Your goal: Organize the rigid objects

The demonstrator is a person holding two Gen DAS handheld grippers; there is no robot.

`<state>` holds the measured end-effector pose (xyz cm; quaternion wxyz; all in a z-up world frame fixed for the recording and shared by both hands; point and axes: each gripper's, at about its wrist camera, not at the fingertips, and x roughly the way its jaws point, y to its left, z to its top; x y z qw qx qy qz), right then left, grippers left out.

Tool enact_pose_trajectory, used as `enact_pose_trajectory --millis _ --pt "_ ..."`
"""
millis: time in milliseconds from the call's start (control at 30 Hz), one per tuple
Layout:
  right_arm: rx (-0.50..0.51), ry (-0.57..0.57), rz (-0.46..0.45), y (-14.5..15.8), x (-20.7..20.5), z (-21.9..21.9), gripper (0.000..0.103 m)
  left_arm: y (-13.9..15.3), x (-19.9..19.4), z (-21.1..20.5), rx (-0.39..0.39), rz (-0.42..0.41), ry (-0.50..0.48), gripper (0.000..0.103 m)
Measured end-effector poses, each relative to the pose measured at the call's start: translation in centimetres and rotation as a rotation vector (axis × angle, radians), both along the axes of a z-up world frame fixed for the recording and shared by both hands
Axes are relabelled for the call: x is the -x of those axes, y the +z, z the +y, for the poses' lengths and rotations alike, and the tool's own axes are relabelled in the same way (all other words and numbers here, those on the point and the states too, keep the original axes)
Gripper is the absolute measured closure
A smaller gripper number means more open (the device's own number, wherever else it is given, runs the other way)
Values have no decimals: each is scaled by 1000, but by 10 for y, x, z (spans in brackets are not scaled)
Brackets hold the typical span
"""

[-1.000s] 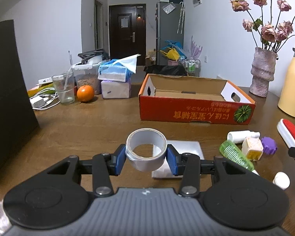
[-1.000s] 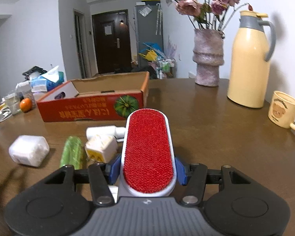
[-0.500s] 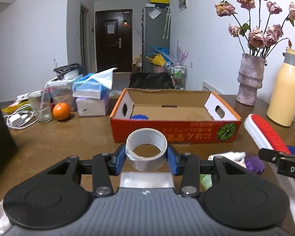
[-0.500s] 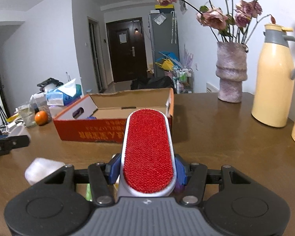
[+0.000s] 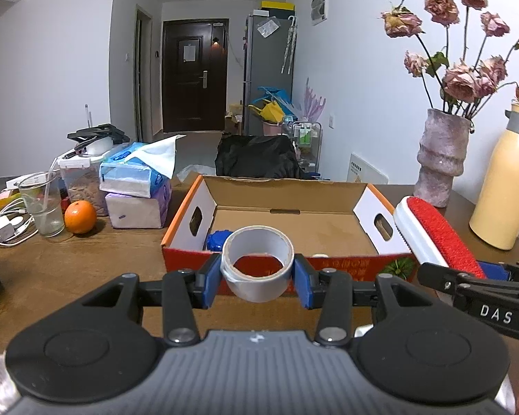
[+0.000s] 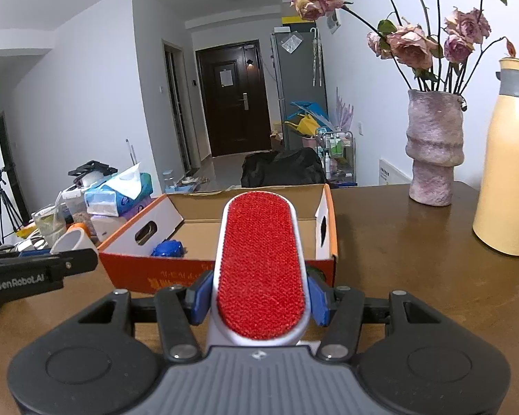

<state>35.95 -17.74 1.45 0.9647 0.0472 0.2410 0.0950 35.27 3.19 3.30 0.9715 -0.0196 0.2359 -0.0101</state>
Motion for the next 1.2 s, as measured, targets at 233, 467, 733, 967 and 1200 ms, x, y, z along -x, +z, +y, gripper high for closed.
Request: enact_pose_trajectory --millis 233,467,733,967,1200 --pt "-1 12 -3 5 -27 8 48 0 -28 0 30 7 9 59" --pt "-5 19 4 2 -49 15 48 -1 -55 -3 40 8 16 59" --pt "-9 28 28 -5 -77 21 48 -7 -87 -5 44 24 32 59" --pt "-1 33 44 -8 -103 26 48 -9 -113 -7 41 30 37 59" --pt "12 38 52 -7 -130 31 48 -10 -136 -5 29 29 50 59"
